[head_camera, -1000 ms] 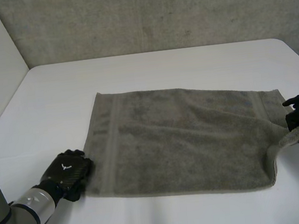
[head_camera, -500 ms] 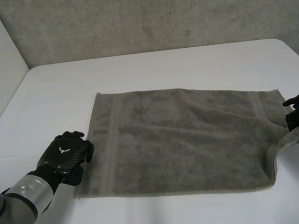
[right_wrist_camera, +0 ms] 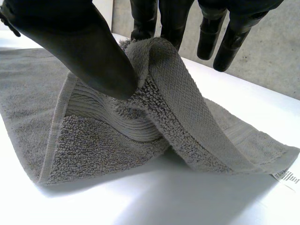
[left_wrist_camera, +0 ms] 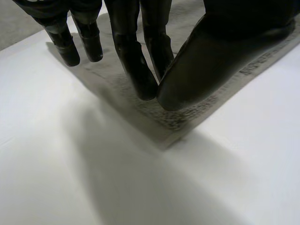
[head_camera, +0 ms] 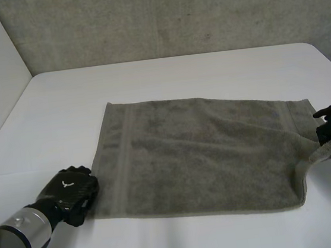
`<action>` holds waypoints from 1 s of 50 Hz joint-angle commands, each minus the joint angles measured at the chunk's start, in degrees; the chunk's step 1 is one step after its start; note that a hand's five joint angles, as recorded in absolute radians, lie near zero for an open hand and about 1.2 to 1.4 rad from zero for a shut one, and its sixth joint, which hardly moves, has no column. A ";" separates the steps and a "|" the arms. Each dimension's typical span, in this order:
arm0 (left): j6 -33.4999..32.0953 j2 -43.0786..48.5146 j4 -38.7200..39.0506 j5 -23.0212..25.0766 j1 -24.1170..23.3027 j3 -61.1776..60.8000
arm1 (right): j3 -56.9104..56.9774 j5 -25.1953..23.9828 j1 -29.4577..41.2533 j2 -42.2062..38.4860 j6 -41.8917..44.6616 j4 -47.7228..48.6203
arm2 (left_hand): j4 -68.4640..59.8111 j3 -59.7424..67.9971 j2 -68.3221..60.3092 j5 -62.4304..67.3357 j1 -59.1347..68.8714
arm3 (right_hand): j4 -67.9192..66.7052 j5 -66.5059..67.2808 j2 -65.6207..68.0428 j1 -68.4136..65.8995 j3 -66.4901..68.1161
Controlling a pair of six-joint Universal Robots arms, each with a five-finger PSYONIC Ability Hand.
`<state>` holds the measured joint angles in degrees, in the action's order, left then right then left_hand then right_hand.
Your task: Fold the towel.
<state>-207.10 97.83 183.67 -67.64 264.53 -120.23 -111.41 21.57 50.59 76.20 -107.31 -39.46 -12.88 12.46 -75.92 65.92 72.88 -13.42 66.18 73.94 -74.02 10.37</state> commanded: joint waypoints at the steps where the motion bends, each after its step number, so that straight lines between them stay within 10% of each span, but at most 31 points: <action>1: 0.38 -0.89 -0.15 2.06 2.92 0.61 | -0.30 -0.57 -0.23 -0.09 0.26 -0.01 | 2.88 -2.46 -4.08 4.08 7.12 | 3.42 3.82 6.06 -5.98 -0.37; 15: 1.97 -0.36 -0.33 3.92 3.72 1.05 | -0.39 -0.57 -0.14 -0.35 0.70 -0.01 | 2.88 -2.46 -4.08 4.08 7.12 | 3.42 3.82 6.06 -5.98 -0.37; 17: 1.88 -0.10 -0.24 4.00 4.07 1.05 | -0.39 -0.57 -0.14 -0.35 0.70 -0.01 | 2.88 -2.46 31.51 -31.51 -28.47 | 3.42 3.82 6.06 -5.98 -0.37; 24: 1.26 1.22 -0.24 4.09 4.77 0.96 | -0.39 -0.57 -0.05 -0.35 0.70 -0.01 | 2.88 -2.46 46.33 -46.32 -43.29 | 3.42 3.82 6.06 -5.98 -0.37; 50: 0.91 7.02 1.34 4.18 5.12 1.14 | -0.74 -0.57 -0.05 -0.35 1.05 0.17 | 2.88 -2.46 35.93 -35.93 -32.89 | 3.42 3.82 6.06 -5.98 -0.37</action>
<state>-206.20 103.84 184.40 -63.45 269.85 -119.13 -112.02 21.01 50.53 75.85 -106.50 -39.43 -12.88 12.46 -39.21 29.43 39.45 -13.42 66.18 73.94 -74.01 10.38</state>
